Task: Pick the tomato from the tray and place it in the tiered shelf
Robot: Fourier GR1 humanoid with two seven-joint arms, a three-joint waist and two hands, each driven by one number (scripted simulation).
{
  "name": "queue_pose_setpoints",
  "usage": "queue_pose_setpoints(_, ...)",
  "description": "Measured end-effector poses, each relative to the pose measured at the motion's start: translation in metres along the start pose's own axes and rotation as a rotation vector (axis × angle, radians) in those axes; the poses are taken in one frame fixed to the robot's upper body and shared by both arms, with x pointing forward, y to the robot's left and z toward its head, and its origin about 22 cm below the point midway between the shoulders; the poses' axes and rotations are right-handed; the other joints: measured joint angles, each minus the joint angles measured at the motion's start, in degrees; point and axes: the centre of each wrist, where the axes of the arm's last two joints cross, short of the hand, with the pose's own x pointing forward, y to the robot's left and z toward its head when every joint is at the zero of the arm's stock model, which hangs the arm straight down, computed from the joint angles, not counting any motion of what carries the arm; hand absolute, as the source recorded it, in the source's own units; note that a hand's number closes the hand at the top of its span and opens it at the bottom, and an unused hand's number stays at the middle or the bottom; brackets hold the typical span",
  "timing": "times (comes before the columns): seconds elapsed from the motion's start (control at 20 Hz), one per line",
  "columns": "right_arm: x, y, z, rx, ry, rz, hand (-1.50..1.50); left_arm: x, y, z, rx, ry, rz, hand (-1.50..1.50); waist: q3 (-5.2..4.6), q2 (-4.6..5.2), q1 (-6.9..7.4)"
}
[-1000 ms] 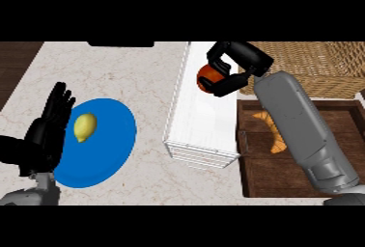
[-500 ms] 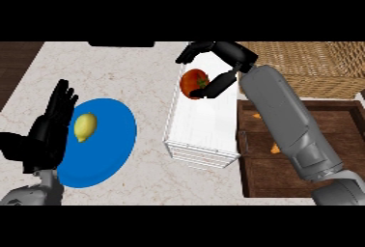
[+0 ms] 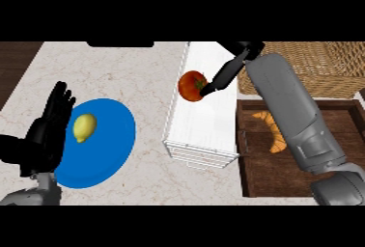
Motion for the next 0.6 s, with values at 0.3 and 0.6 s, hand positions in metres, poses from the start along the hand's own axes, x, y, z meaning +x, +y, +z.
queue_pose_setpoints(0.3, 0.020, -0.052, 0.015, -0.145, 0.052, -0.054, -1.50, 0.000, -0.006, 0.000, -0.014, -0.011, 0.003, 0.00, 0.00, 0.42, 0.76)
queue_pose_setpoints(0.6, 0.034, -0.108, 0.062, -0.258, 0.150, -0.072, -1.50, 0.002, -0.012, 0.002, -0.036, -0.023, 0.005, 0.00, 0.03, 0.99, 1.87)
